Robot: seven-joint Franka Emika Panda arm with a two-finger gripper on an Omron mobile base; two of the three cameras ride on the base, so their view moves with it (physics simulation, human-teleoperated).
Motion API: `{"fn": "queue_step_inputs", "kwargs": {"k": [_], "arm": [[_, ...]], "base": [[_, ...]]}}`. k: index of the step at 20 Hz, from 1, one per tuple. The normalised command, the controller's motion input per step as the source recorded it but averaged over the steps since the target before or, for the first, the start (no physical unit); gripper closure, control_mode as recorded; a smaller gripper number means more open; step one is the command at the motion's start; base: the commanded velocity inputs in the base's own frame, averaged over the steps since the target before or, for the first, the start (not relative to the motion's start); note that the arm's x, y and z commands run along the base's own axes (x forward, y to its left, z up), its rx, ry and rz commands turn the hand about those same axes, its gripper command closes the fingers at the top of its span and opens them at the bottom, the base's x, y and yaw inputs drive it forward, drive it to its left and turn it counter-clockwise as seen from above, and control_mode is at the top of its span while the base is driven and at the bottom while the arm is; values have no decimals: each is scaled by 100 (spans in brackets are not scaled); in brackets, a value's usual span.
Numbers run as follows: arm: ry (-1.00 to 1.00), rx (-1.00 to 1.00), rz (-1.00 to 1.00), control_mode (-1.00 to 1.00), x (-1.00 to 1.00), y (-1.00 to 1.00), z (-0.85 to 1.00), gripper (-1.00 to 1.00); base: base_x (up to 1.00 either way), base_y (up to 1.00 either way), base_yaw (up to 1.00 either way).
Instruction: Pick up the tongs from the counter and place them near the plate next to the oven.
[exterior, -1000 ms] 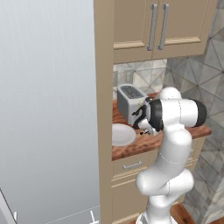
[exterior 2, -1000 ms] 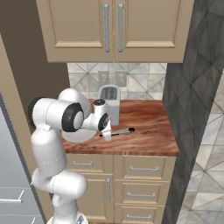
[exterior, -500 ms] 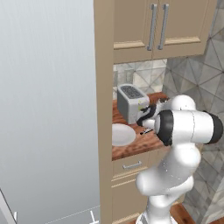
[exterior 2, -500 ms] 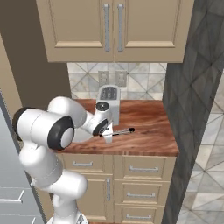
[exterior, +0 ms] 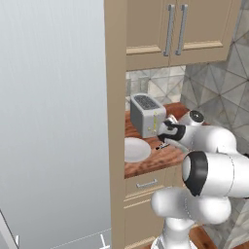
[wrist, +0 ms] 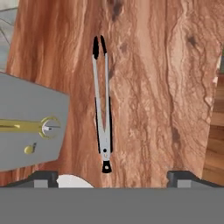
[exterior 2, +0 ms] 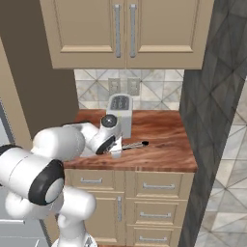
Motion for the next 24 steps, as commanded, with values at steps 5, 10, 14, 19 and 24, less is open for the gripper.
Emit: {"fn": "queue_step_inputs", "kwargs": {"k": [5, 10, 14, 19, 24], "arm": [[-7, 4, -6, -100, -52, 0, 59, -100], [-8, 1, -6, -100, -62, 0, 62, -100], [-5, 0, -6, -100, -66, 0, 65, -100], [-6, 0, -6, -100, -71, 0, 76, -100], [-8, 0, -4, -100, -66, 0, 91, -100]], "base": [[0, 0, 0], [0, 0, 0], [0, 0, 0], [0, 0, 0], [0, 0, 0]]}}
